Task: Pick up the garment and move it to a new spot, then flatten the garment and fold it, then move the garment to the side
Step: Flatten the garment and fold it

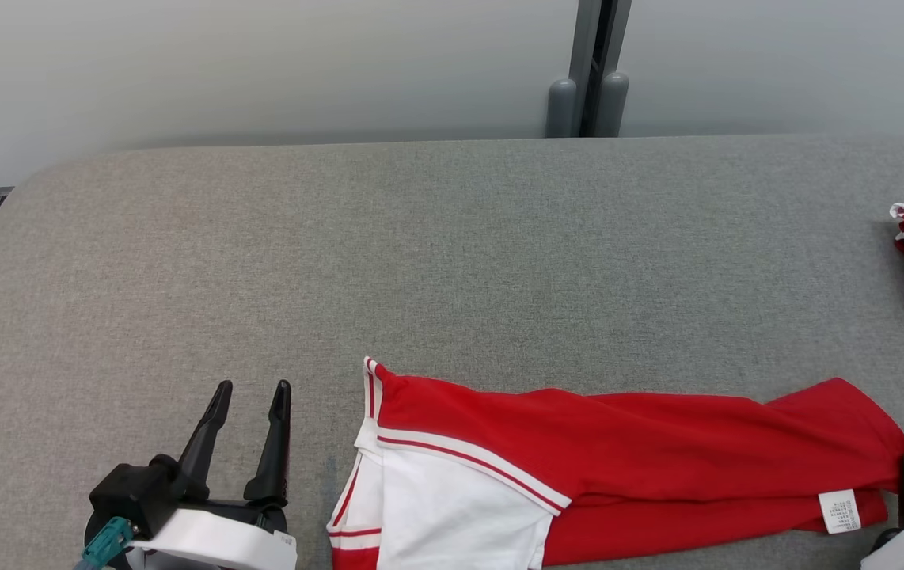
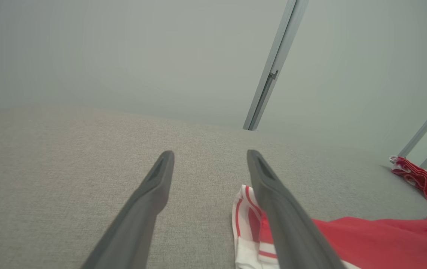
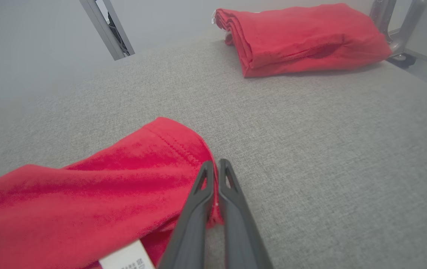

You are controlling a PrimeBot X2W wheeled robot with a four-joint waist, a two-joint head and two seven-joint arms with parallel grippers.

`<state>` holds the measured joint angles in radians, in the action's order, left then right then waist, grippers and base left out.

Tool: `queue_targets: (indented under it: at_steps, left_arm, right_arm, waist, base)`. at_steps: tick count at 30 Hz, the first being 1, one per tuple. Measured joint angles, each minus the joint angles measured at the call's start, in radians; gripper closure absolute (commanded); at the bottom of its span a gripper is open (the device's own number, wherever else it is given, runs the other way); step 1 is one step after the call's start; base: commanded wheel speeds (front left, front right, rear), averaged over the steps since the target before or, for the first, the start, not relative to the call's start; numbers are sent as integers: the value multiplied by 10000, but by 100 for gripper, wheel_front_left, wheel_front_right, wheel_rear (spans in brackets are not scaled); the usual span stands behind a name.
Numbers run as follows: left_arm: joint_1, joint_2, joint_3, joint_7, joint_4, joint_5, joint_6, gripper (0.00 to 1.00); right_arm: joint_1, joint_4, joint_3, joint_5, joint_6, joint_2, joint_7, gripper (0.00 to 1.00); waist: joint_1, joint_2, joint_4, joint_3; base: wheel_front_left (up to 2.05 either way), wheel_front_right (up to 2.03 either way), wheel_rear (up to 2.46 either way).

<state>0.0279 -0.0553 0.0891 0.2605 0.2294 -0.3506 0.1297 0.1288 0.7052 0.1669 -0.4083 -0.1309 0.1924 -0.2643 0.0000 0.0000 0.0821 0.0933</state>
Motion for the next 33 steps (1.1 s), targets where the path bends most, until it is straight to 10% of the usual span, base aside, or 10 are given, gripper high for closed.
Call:
queue_targets:
  at_steps: [1,2,3,31,33]
  left_arm:
    - [0,0,-4,0,2,-8,0,0]
    - [0,2,-4,-2,2,-8,0,0]
    - [0,4,2,-2,4,-8,0,0]
    - [194,-159,244,-2,52,-25,0,0]
    - [193,-157,238,-2,58,-25,0,0]
  right_arm:
    - [1,-58,-130,-117,0,-23,0,100]
    - [3,-159,-222,-217,0,-42,-2,76]
    - [15,-186,-351,-397,0,-54,0,0]
    - [1082,1020,-5183,-4752,17,1569,493,0]
    - [1088,1028,-5329,-4863,17,1607,477,54]
  waist:
    - [0,0,-15,-4]
    - [0,0,-31,-11]
    - [0,0,-46,-24]
    - [0,0,176,281]
    - [0,1,177,266]
  base:
    - [0,0,0]
    - [0,0,0]
    - [0,0,0]
    - [0,0,0]
    - [0,0,0]
